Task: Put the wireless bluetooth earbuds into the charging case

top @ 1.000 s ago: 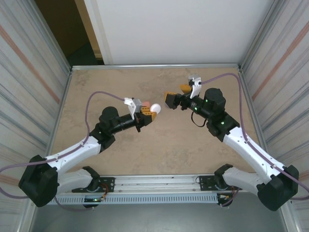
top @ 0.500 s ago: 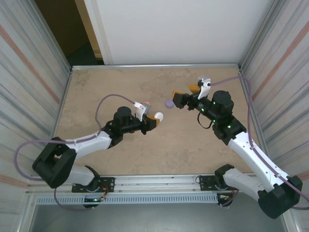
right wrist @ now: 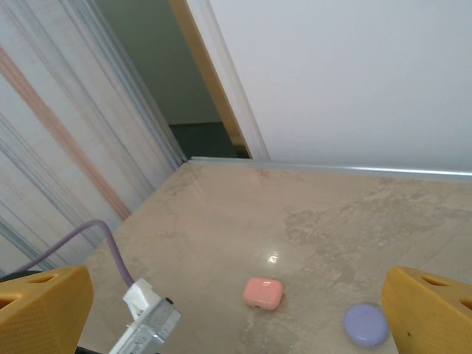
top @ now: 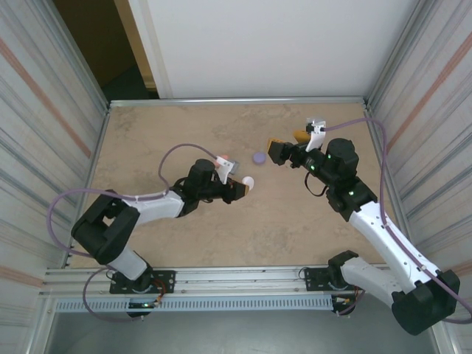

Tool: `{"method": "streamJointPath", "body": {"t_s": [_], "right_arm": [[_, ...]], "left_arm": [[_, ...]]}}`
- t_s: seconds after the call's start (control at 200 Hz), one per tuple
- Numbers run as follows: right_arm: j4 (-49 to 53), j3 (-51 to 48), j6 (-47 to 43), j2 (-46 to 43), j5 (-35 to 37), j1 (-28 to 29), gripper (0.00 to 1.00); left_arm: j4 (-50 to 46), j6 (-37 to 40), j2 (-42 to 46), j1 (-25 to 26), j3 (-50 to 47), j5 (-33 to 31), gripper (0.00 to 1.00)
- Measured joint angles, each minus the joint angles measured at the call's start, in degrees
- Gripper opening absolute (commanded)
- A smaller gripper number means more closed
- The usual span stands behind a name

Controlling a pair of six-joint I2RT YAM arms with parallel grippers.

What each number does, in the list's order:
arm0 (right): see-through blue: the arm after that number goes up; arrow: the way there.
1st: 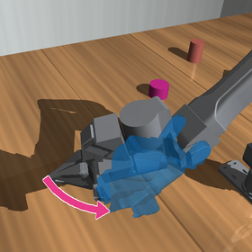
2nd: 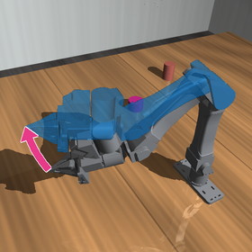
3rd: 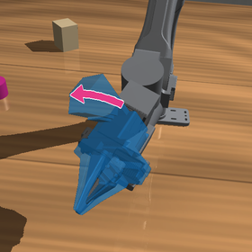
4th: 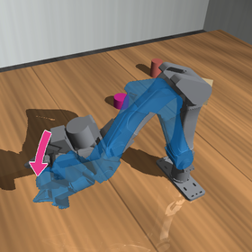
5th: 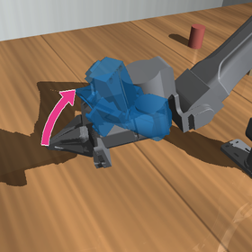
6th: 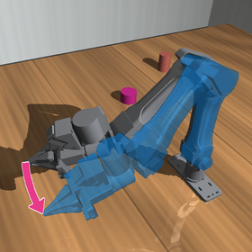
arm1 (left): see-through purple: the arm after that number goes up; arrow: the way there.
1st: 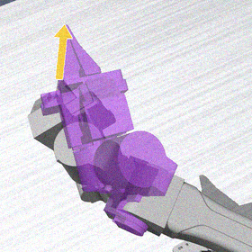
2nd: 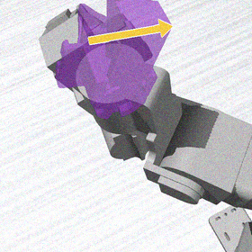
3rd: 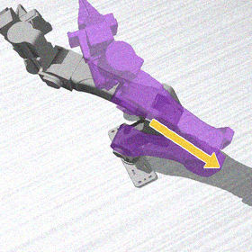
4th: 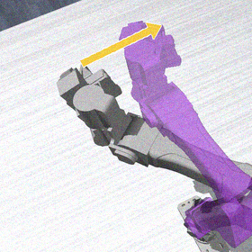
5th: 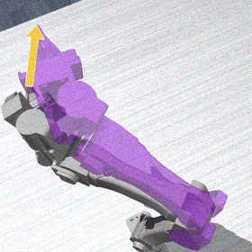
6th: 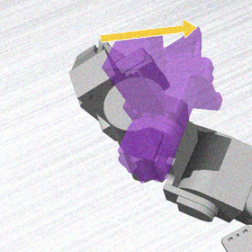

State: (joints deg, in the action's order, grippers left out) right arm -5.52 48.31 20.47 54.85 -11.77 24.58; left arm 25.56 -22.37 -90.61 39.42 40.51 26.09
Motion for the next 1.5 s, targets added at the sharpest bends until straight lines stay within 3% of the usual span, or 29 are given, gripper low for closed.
{"method": "streamJointPath", "body": {"t_s": [0.446,1.118,1.498], "right_arm": [[0.31,-0.48,0.0,-0.26,-0.02,-0.72,0.99],[1.36,-0.61,0.0,-1.22,0.0,-1.09,0.99],[2.19,-0.66,0.0,-2.51,0.04,-1.38,0.99]], "left_arm": [[-0.57,-1.92,-5.53,0.0,0.42,-0.52,0.0],[-1.38,-1.95,-6.54,0.0,-0.02,-3.3,0.33],[-1.36,-1.88,-5.95,0.0,-1.25,-3.91,0.41]]}}
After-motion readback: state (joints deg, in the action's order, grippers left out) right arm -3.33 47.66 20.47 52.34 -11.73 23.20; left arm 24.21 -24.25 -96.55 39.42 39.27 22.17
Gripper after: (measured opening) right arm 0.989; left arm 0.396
